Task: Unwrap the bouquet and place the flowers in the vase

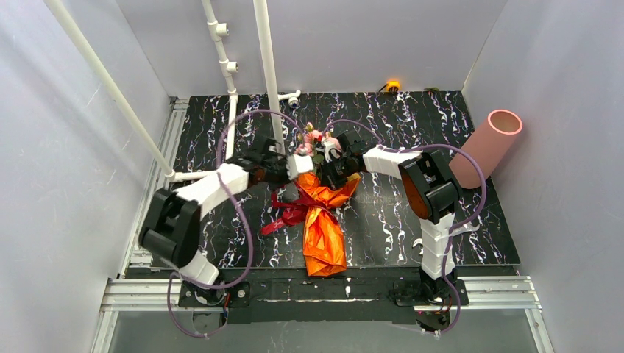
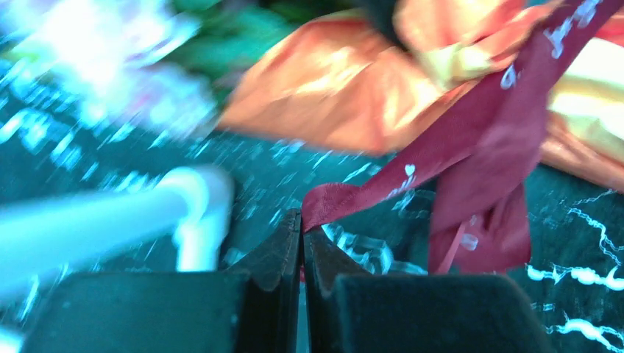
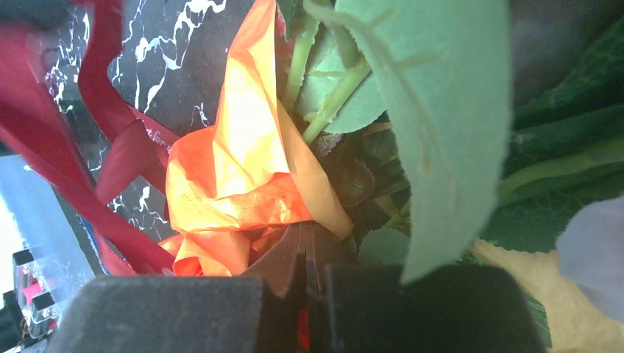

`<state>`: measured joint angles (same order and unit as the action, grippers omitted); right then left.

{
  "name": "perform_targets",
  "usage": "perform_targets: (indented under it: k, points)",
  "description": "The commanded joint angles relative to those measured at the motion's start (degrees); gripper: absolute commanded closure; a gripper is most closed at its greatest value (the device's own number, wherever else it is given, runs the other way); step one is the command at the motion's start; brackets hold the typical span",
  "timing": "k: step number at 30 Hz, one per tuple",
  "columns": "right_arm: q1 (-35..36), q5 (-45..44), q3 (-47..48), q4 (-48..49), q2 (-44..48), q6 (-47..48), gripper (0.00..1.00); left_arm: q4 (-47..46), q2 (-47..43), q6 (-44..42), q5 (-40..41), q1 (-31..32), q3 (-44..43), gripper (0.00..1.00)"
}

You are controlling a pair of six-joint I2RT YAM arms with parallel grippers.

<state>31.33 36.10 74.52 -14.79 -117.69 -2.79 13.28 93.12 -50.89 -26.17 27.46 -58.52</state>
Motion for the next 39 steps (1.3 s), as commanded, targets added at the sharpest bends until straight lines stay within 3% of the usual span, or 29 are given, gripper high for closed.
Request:
perform_targets:
  k: [1, 7, 10, 13, 17, 22, 25, 31, 35, 37, 39]
  points:
    - [-2.4, -16.2, -3.1, -6.5, -6.0, 5.8, 0.99, -1.8, -16.0, 17.2, 8.9, -6.6, 4.1, 1.00]
    - [-2.6, -16.1, -2.9, -6.7, -5.9, 5.8, 0.99, 0.0, -24.7, 29.1, 22.5, -10.9, 8.7, 1.00]
    - [-2.6, -16.2, -2.9, -6.8, -5.6, 5.7, 0.99, 2.8, -27.2, 35.3, 28.9, -15.9, 10.1, 1.00]
    - [-2.6, -16.4, -2.6, -7.1, -5.4, 5.5, 0.99, 6.9, -28.4, 40.4, 30.7, -22.3, 10.3, 1.00]
    - [-2.6, -16.4, -2.2, -7.3, -5.4, 5.3, 0.99, 13.0, -29.4, 41.9, 24.3, -29.7, 9.6, 1.00]
    - [-2.6, -15.4, -1.9, -7.3, -5.0, 4.7, 0.99, 20.0, -35.8, 29.0, 1.1, -30.7, 11.4, 1.00]
    - [-2.6, -13.5, -1.5, -7.1, -4.1, 4.4, 0.99, 25.2, -39.6, 22.0, -5.8, -30.7, 12.5, 1.00]
    - [-2.6, -9.4, 0.1, -7.2, -1.6, 3.2, 0.92, 38.0, -42.0, 2.3, -7.7, -30.8, 15.3, 1.00]
    - [-2.6, -7.3, 1.1, -7.9, 0.8, 0.9, 0.78, 41.3, -44.4, -11.3, -7.0, -30.7, 18.8, 1.00]
    - [-2.6, -6.1, 1.5, -8.4, 1.8, 0.3, 0.72, 44.0, -45.2, -18.0, -7.6, -30.6, 19.4, 0.97]
    - [-2.6, -5.1, 2.0, -8.8, 2.7, -0.3, 0.63, 46.7, -45.4, -23.4, -9.0, -30.6, 19.1, 0.88]
